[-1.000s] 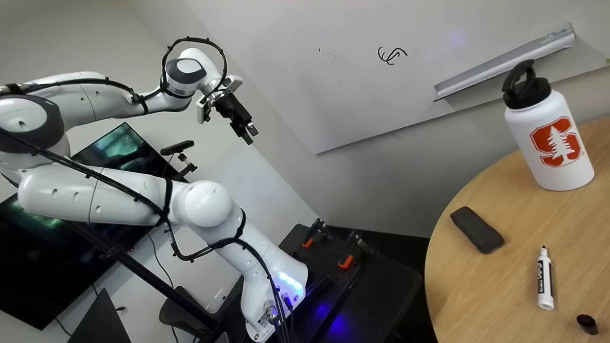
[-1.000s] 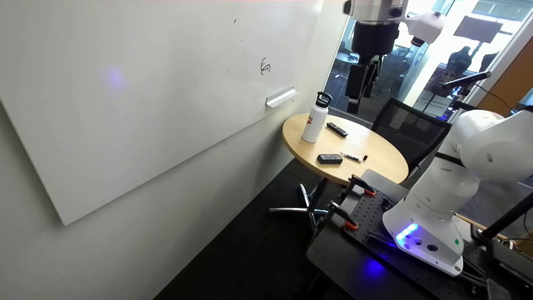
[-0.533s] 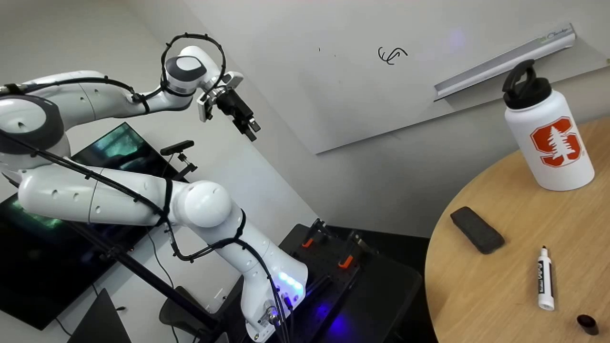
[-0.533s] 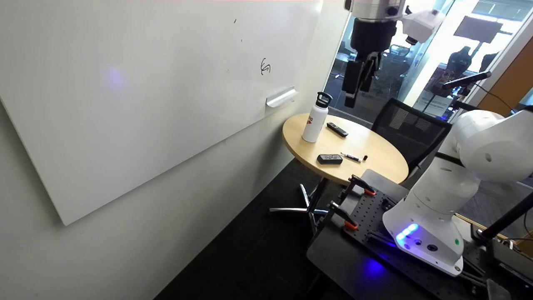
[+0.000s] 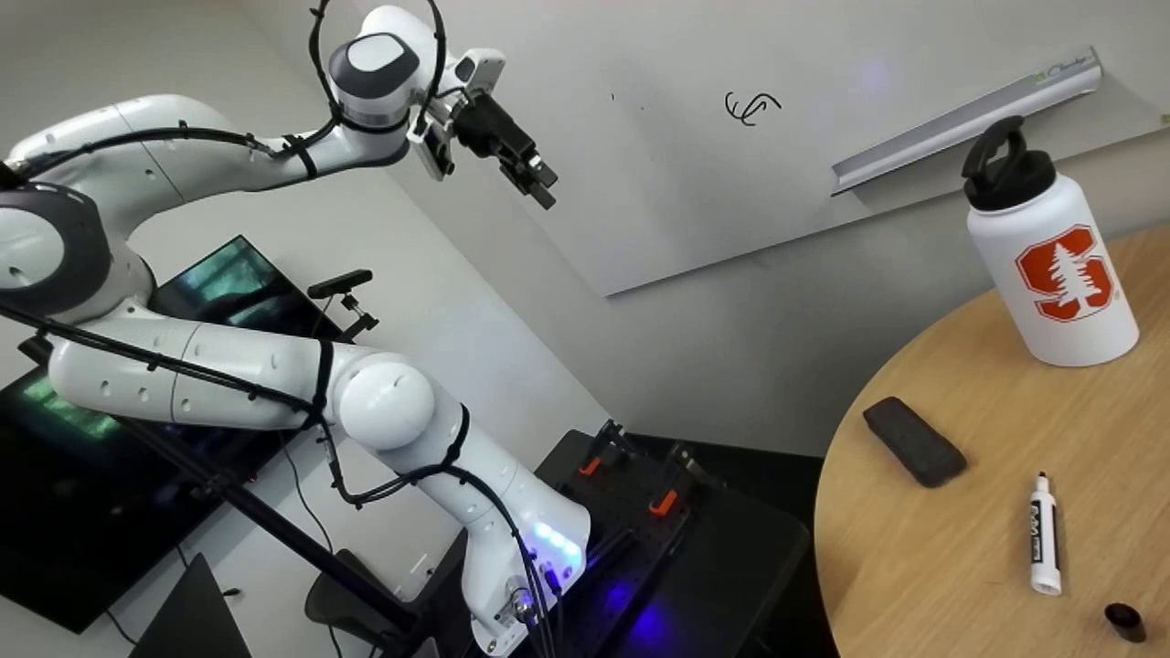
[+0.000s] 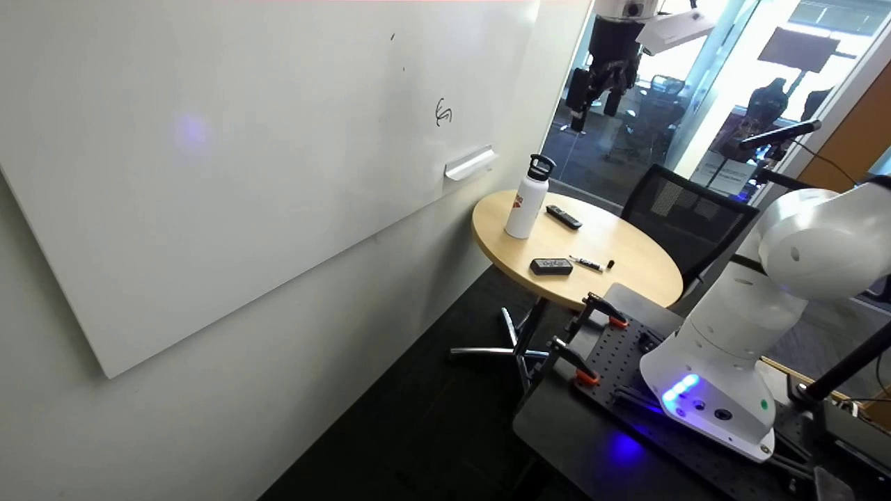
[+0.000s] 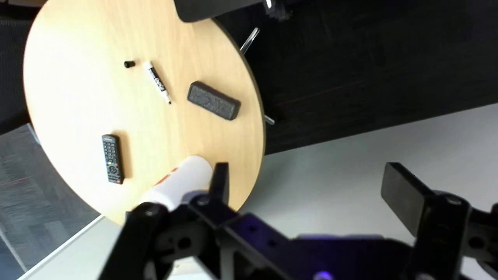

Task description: Remove the lid from the white flask

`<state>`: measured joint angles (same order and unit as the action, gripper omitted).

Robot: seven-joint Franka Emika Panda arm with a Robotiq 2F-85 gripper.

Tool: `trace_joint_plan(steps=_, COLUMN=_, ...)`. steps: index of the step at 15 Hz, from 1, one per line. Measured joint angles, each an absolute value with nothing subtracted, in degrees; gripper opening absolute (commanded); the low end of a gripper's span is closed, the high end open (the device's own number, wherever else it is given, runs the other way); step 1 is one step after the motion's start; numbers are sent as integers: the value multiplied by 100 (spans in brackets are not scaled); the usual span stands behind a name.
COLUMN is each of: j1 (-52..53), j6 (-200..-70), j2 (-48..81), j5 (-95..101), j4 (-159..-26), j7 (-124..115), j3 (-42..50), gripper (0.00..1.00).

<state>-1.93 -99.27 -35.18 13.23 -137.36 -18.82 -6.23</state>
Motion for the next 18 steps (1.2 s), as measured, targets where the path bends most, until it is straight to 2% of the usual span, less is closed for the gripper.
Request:
trace_joint_plan(steps=4, j1=-501, j6=-10535, j2=-3186, j5=1651, j4=-13710, j7=-1296, j3=-4, gripper=100)
trace_joint_plan(steps=13, j1=-567, j6=-10616, j2=-3136, j5=1744, j4=-13689, j7=-1262, j3=24, gripper=100)
trace_joint_plan(steps=18, j1=-884, j6=-11164, j2=-2474, j5=1969, j4=-13289, j7=-274, j3=860, gripper=100)
